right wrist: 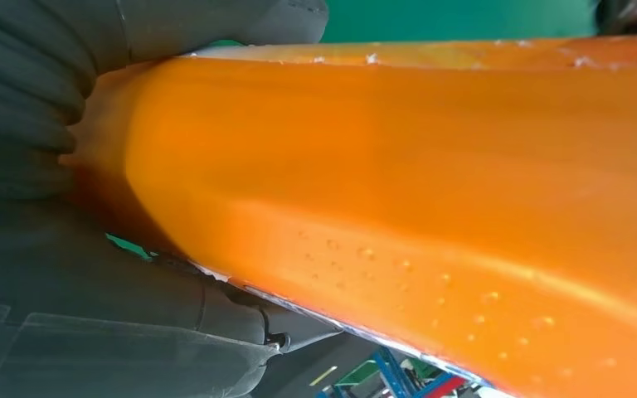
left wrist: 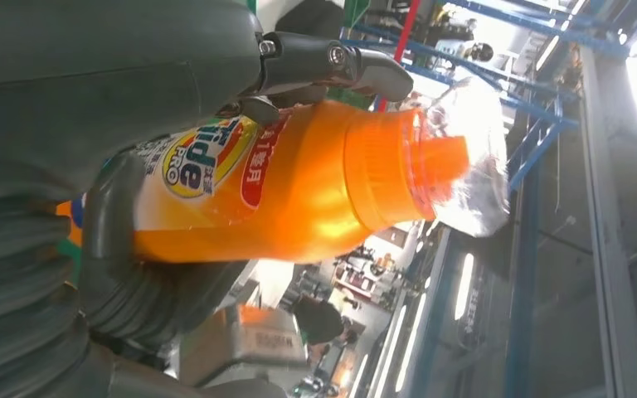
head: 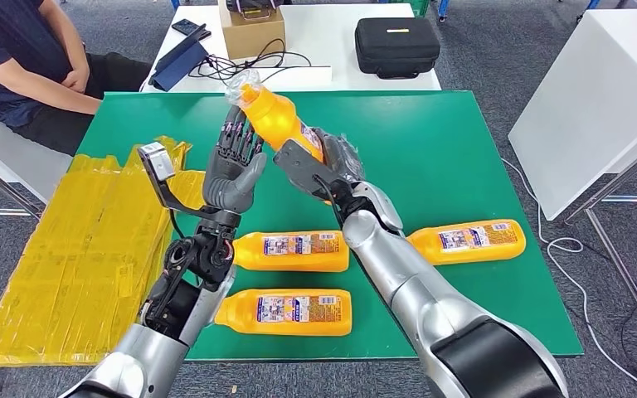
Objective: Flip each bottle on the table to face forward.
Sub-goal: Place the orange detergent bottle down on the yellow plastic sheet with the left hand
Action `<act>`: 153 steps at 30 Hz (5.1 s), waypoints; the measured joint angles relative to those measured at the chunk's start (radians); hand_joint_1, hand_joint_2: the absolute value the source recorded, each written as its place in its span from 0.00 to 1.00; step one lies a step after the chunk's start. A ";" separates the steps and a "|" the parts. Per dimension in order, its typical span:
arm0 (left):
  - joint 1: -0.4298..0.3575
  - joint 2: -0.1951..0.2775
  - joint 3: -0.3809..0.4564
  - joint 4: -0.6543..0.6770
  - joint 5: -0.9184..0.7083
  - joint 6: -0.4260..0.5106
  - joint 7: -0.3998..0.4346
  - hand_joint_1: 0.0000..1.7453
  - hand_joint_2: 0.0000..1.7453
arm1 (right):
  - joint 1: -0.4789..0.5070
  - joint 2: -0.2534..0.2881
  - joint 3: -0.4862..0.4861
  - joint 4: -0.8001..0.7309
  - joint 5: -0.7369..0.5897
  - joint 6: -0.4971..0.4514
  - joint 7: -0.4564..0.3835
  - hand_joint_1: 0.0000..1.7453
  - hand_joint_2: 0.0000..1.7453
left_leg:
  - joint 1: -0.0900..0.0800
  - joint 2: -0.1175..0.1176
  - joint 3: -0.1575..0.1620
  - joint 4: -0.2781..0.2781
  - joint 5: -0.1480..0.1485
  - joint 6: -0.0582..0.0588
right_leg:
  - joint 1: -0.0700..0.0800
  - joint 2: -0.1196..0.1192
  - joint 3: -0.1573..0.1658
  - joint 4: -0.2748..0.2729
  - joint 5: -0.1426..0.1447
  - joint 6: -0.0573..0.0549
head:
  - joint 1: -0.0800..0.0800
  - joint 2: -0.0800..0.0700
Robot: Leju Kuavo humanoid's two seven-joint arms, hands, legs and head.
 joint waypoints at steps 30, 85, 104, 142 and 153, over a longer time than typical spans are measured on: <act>-0.018 0.072 0.058 0.041 -0.064 0.039 -0.074 0.00 1.00 | -0.012 0.002 0.358 -0.105 0.017 -0.008 0.067 1.00 1.00 | 0.000 -0.001 -0.002 0.000 0.000 -0.001 | 0.000 0.000 -0.002 0.001 0.000 -0.001 | 0.000 0.000; -0.022 0.207 0.157 0.079 -0.898 0.842 -0.231 1.00 1.00 | 0.105 -0.157 -0.048 -0.483 -0.014 0.208 -0.088 0.00 0.00 | 0.000 -0.001 -0.002 0.000 0.000 -0.001 | 0.000 0.000 -0.002 0.001 0.000 0.000 | 0.000 0.000; -0.031 0.251 0.511 0.222 -1.915 0.932 0.002 1.00 1.00 | 0.113 -0.196 -0.109 -0.545 -0.065 0.252 -0.145 0.00 0.00 | 0.000 0.001 -0.002 0.000 0.000 -0.001 | 0.000 0.002 -0.002 0.001 0.000 -0.001 | 0.000 0.000; -0.073 0.330 0.339 0.770 -1.936 0.927 0.168 0.00 0.00 | 0.062 -0.151 -0.067 -0.451 -0.066 0.297 -0.194 0.00 0.00 | 0.000 0.000 -0.002 0.000 0.001 -0.001 | 0.000 0.001 -0.003 0.001 0.000 -0.001 | 0.000 0.000; -0.074 0.331 0.339 0.787 -1.908 0.932 0.147 0.00 0.00 | 0.058 -0.146 -0.059 -0.416 -0.063 0.295 -0.200 0.00 0.00 | 0.000 0.000 -0.002 0.000 0.001 -0.001 | 0.000 0.001 -0.002 0.001 0.000 -0.001 | 0.000 0.000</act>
